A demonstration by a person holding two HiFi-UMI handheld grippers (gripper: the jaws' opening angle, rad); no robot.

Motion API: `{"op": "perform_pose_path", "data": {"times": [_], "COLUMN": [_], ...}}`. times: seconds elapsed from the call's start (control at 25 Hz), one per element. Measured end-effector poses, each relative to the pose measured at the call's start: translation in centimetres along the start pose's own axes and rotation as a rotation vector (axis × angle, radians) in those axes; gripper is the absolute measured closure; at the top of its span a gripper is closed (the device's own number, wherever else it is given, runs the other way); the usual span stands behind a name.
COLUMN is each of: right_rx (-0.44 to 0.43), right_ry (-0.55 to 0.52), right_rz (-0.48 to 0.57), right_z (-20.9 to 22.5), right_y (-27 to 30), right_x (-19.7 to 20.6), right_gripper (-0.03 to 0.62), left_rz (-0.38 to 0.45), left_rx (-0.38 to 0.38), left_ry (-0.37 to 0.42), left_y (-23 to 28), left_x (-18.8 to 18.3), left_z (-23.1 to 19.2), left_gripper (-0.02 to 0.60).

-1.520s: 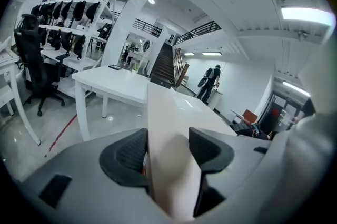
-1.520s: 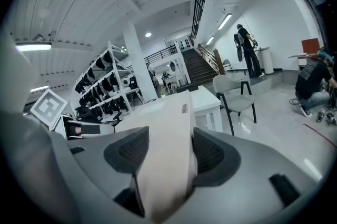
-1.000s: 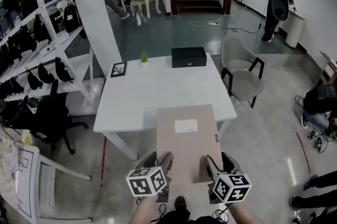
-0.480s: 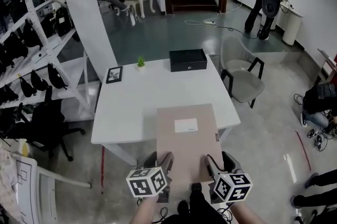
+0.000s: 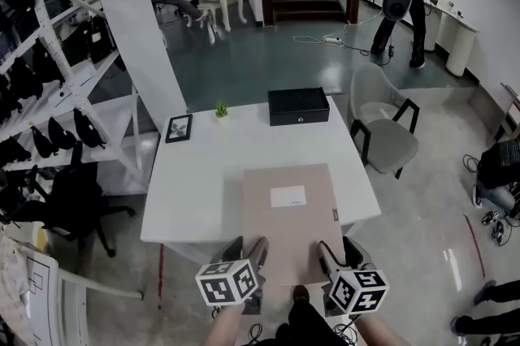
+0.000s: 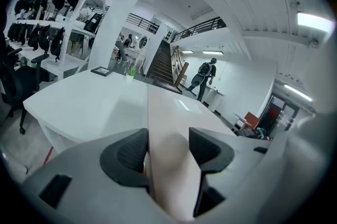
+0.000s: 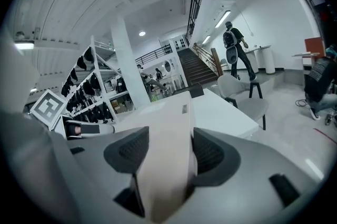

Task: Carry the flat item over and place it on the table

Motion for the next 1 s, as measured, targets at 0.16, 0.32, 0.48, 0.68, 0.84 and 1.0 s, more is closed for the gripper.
{"op": "perform_pose_path", "data": {"times": [0.16,0.32,0.48,0.68,0.84,1.0], "right_rx": [-0.015,-0.024,-0.029,-0.032,-0.035,-0.033], "right_ry": [0.003,0.007,0.005,0.005,-0.002,-0.004], "right_rz": [0.0,-0.007,-0.01,-0.015,-0.021,-0.026], "right_z": [1.0,2.2,3.1,4.4,5.2,6.1], "right_y": [2.6,5.1,7.4,9.6,11.1,12.6], "right_x": [-1.6,-3.2,-4.6,-5.9,-6.7,-7.1], "right_gripper": [0.344,0.344,0.344,0.344,0.344,0.344], "left_rz": [0.006,0.013,0.015,0.014,0.009,0.008], "left_rx": [-0.008,-0.017,-0.024,-0.03,-0.037,-0.041], "left_ry": [-0.005,-0.007,-0.016,-0.025,-0.028,-0.031], "left_y": [2.3,4.4,6.4,8.7,10.3,11.8], "left_x": [-2.0,-3.9,-5.5,-7.0,-7.8,-8.6], "left_z": [-0.3,-0.2,-0.5,-0.4,-0.5,-0.5], "left_gripper": [0.334,0.334,0.334,0.336,0.336,0.336]}}
Point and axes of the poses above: the fingertips, and each gripper's own axes: y forward along the fingers, z to its right, x out of its underside, the point moved 8 cm from there along -y, backward along the fingers, and after that the axes turned 9 degrees about -x, right-handed, at the moved point
